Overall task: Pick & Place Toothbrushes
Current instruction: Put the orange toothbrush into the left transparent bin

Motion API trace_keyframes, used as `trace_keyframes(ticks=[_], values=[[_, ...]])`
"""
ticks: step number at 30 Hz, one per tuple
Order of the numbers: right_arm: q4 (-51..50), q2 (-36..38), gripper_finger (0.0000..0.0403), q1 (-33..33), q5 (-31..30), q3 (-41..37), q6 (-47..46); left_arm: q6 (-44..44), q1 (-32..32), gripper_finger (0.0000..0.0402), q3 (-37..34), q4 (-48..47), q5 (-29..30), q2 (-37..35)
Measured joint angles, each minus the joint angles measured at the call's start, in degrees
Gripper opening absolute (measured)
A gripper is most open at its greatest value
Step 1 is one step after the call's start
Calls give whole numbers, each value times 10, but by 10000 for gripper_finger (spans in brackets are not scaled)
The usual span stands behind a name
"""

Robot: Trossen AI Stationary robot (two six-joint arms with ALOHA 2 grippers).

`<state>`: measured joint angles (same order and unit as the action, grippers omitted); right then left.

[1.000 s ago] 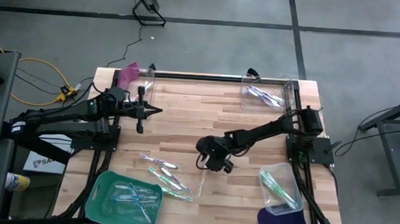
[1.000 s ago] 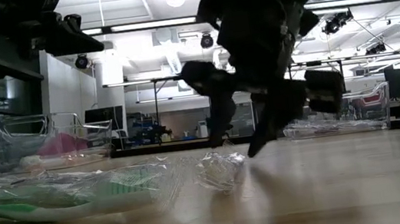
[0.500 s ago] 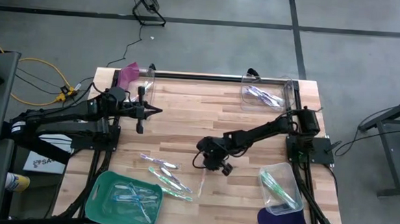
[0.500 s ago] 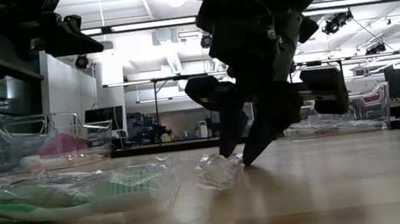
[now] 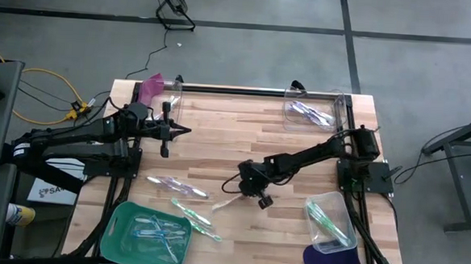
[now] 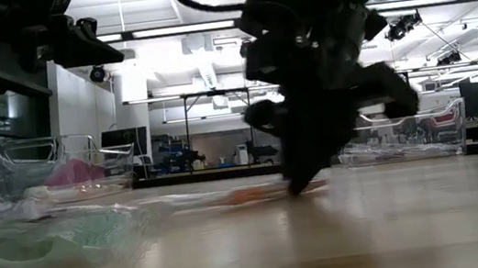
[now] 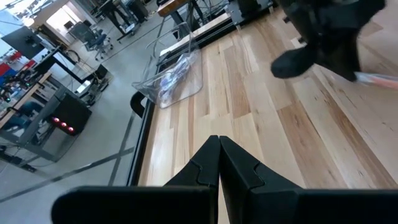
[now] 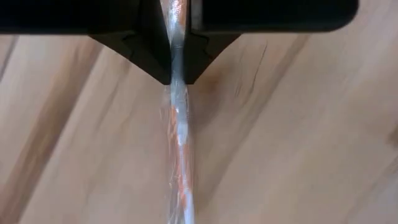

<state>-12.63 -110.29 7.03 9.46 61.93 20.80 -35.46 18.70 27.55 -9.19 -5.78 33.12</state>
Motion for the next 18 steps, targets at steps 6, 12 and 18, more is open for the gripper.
trace_keyframes(ticks=[6,12,18], values=[[-130,48,14,1,-19,-2,-64,0,0,3,0,0,0,0],[-186,109,15,12,-136,-2,-136,0,0,3,0,18,0,0],[-180,162,14,20,-258,-2,-197,0,0,3,0,39,0,20]])
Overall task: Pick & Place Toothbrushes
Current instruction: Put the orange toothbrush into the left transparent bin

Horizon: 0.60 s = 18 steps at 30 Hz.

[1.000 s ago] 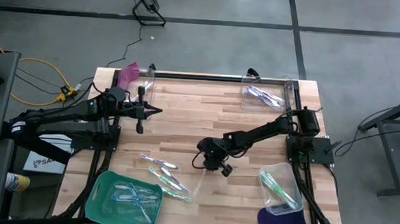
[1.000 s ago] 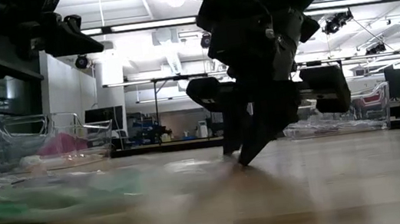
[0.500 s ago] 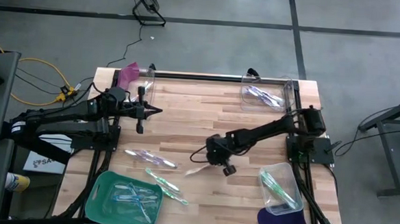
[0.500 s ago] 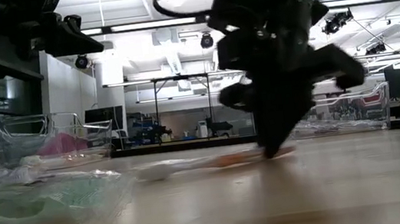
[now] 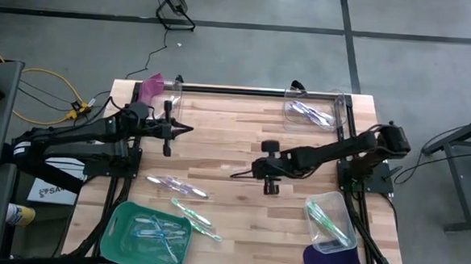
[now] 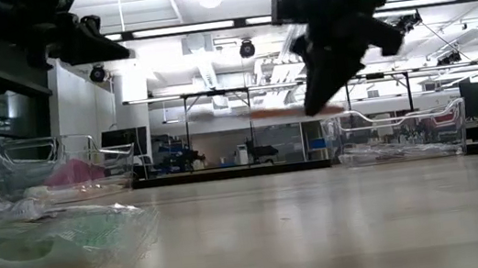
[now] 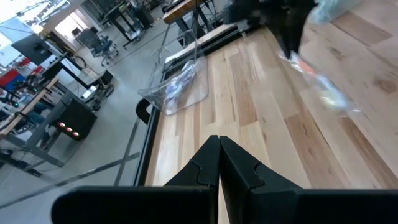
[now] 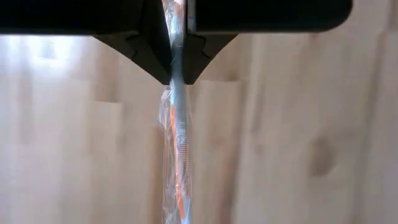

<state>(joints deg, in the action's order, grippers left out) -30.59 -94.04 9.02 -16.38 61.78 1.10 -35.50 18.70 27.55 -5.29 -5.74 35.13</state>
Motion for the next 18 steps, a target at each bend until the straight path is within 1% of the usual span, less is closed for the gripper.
trace_keyframes(ticks=[5,10,13,18], values=[[5,26,14,-5,-95,0,-31,-2,0,3,0,40,1,38],[4,31,14,-23,-180,0,-66,-6,0,3,0,86,1,87],[11,32,14,-37,-203,-3,-84,-17,0,3,0,101,1,111],[61,33,14,-66,-213,-53,-119,-22,0,4,0,138,2,148]])
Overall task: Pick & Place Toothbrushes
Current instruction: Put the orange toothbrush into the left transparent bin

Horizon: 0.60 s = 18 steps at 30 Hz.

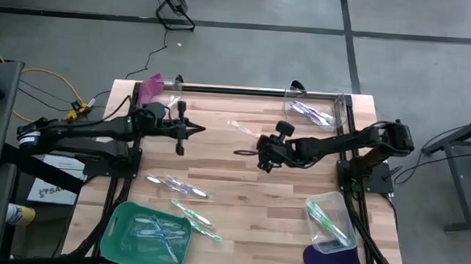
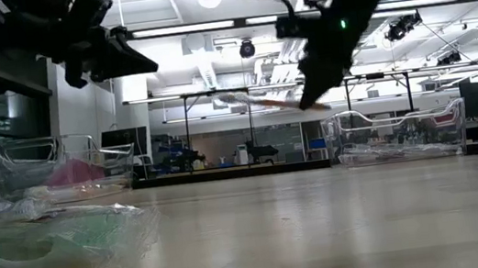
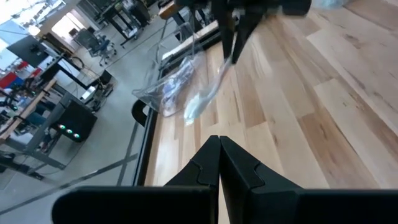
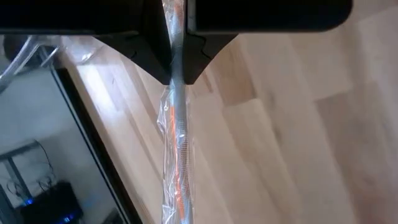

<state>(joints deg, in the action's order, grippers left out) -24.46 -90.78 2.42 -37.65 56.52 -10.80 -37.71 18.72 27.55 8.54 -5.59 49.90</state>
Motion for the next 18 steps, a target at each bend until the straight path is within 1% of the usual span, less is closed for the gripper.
trace_keyframes(ticks=[4,7,10,13,15,18], values=[[95,0,14,-23,0,-63,0,-6,0,4,0,23,0,20],[168,0,14,-36,5,-100,20,-6,0,4,0,46,0,34],[231,0,14,-44,7,-121,49,5,0,4,0,70,0,49],[278,0,14,-45,23,-126,84,6,0,6,0,95,-3,68],[306,0,14,-45,32,-126,107,7,0,17,0,114,-4,81],[342,0,15,-42,38,-126,136,20,0,55,0,135,-6,98]])
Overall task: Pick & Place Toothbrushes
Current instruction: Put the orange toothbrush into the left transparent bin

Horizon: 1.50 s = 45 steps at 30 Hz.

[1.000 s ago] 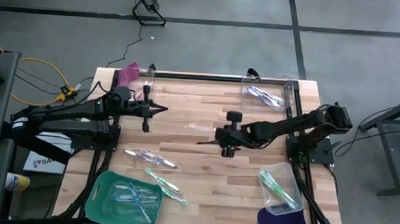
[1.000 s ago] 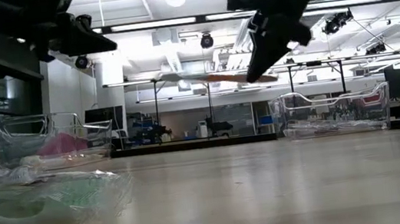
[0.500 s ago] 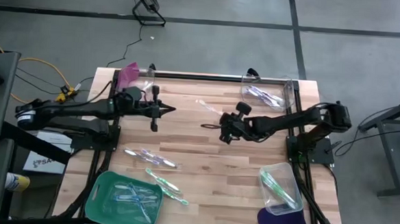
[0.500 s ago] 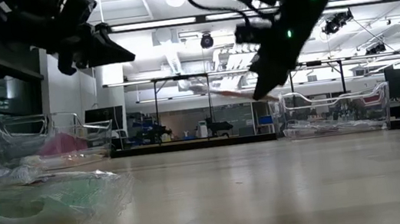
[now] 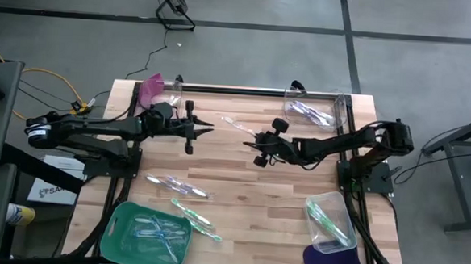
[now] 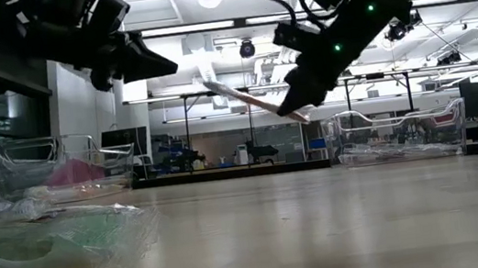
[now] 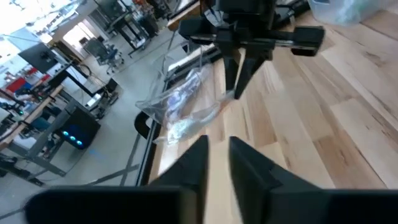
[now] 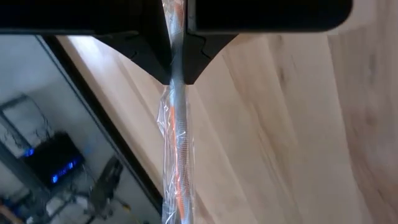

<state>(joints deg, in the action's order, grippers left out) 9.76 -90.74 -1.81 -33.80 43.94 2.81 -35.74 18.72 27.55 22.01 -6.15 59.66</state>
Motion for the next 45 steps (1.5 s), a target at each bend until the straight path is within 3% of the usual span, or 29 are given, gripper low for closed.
trace_keyframes(ticks=[7,12,19,26,34,39,45], values=[[77,2,15,1,38,0,40,15,0,173,0,60,-4,32],[126,13,15,7,37,0,50,35,0,217,0,88,-4,34],[235,24,15,23,64,0,104,50,0,223,0,108,-4,34],[365,22,15,8,227,0,154,90,0,223,0,176,-85,34],[460,-26,15,-16,336,2,155,110,-7,223,0,223,-147,34],[534,-80,15,-16,335,12,165,112,-9,223,0,224,-154,34],[552,-131,15,-30,328,54,166,117,-9,223,0,238,-157,35]])
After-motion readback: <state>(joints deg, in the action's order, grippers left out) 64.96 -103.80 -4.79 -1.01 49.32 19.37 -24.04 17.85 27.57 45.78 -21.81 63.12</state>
